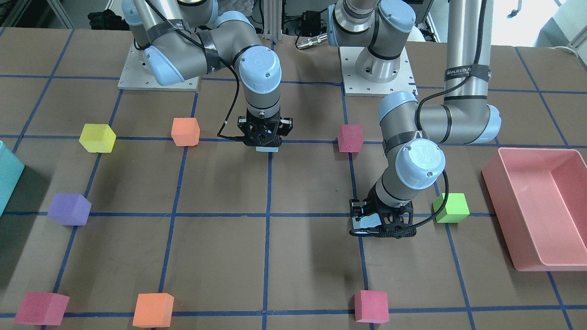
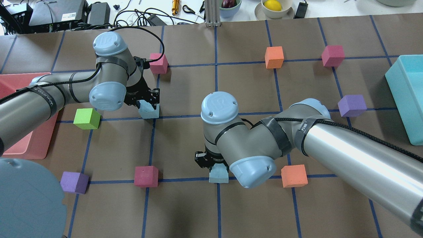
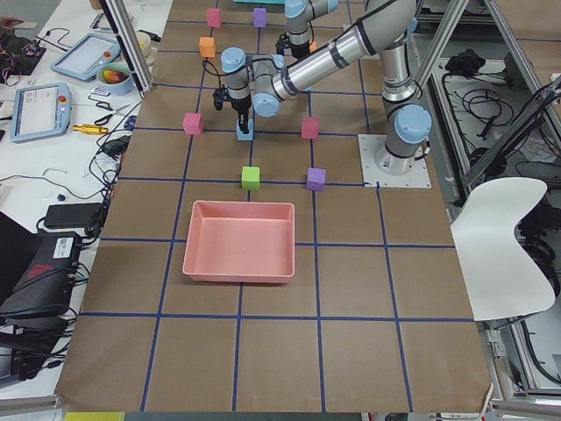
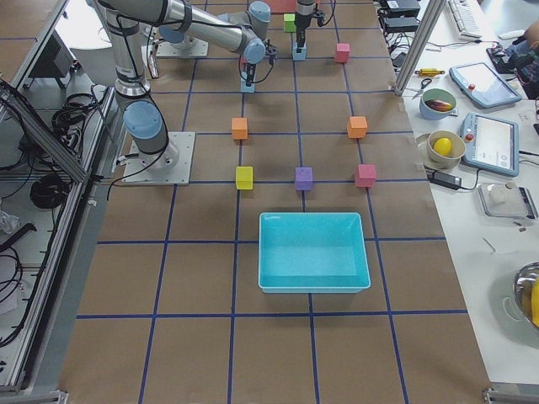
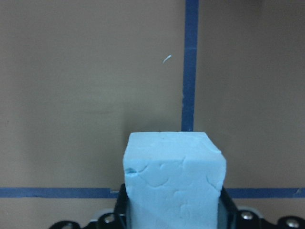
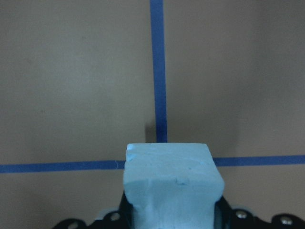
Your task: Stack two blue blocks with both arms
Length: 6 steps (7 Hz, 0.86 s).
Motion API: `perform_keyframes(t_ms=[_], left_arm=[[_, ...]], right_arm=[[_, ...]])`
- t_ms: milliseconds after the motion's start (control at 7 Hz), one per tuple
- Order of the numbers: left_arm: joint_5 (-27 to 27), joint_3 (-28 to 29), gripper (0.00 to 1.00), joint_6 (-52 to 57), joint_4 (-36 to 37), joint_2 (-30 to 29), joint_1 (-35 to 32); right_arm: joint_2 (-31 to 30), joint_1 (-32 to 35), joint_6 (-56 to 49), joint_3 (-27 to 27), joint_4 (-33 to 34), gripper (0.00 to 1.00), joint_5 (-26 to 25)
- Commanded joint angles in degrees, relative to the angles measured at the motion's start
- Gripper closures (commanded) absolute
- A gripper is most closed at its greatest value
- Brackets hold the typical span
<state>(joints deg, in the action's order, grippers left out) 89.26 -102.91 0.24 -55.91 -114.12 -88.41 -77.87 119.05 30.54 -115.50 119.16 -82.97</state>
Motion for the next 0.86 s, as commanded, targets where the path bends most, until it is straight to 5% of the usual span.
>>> perform_keyframes(t_ms=[0, 143, 429, 714], left_arm=[[0.21, 0.86, 0.87, 0.02, -1.03, 1.87, -0.18], [0.30, 1.74, 0.87, 0.02, -2.08, 2.49, -0.61], [0.21, 1.22, 0.87, 0.02, -3.50, 5.38, -0.97], [0.21, 1.30, 0.83, -0.07, -7.88, 9.42, -1.32]], right_arm=[[-0.71, 0.75, 0.57, -1.92, 1.16, 0.66, 0.35], [-0.27, 0.75, 0.92, -1.92, 1.17, 0.56, 0.52], [0.17, 0.75, 1.01, -1.57, 1.69, 0.00, 0.35], [-0.17, 0.58, 0.75, -0.96, 1.43, 0.00, 0.26]])
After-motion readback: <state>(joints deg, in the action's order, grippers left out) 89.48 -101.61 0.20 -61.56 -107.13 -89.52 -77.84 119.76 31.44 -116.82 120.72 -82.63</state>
